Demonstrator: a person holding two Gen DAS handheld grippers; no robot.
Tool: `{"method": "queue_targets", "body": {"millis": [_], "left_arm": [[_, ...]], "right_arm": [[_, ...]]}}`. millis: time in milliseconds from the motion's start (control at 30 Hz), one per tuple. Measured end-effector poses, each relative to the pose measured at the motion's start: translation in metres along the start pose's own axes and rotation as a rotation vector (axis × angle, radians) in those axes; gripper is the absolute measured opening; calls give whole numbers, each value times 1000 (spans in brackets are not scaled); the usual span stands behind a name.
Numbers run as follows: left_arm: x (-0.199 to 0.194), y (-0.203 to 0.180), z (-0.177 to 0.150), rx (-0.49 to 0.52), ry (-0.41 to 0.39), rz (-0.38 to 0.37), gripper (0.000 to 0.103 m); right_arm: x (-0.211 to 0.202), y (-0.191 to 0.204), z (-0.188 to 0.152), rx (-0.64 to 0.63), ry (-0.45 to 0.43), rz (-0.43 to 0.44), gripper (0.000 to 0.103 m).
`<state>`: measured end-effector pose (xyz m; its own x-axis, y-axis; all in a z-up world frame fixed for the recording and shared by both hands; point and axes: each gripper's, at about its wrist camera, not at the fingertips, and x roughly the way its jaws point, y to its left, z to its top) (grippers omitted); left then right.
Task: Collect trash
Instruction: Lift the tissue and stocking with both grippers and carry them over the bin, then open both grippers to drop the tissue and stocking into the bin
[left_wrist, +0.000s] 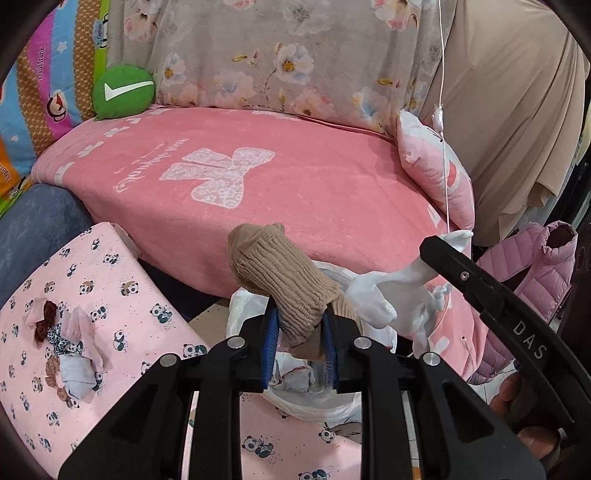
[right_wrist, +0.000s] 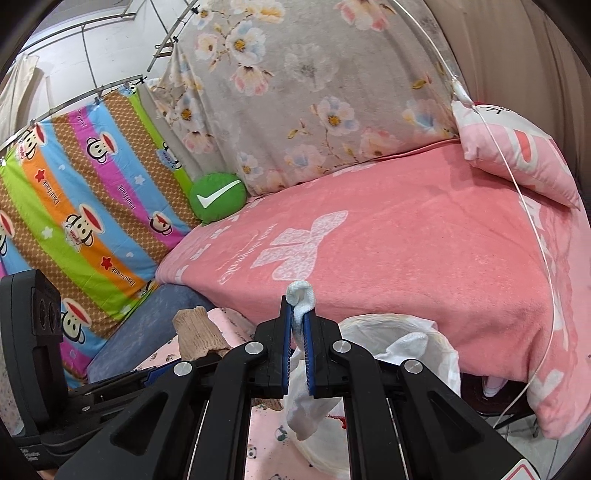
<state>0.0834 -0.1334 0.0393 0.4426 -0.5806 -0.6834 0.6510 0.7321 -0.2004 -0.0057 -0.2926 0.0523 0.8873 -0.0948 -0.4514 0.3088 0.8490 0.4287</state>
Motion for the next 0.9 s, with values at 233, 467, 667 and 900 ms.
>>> {"method": "queue_targets", "body": {"millis": [233, 467, 667, 900], "left_arm": [[13, -7, 3, 8, 13, 16, 61], [11, 1, 4, -31, -10, 53, 73], [8, 11, 2, -53, -17, 73, 73], [2, 24, -3, -78, -26, 86, 73]], "right_arm": [[4, -17, 2, 26, 0, -30, 14], [7, -21, 0, 39, -5, -42, 29], [11, -16, -2, 27, 9, -32, 29], [18, -2, -8, 2, 38, -20, 29]]}}
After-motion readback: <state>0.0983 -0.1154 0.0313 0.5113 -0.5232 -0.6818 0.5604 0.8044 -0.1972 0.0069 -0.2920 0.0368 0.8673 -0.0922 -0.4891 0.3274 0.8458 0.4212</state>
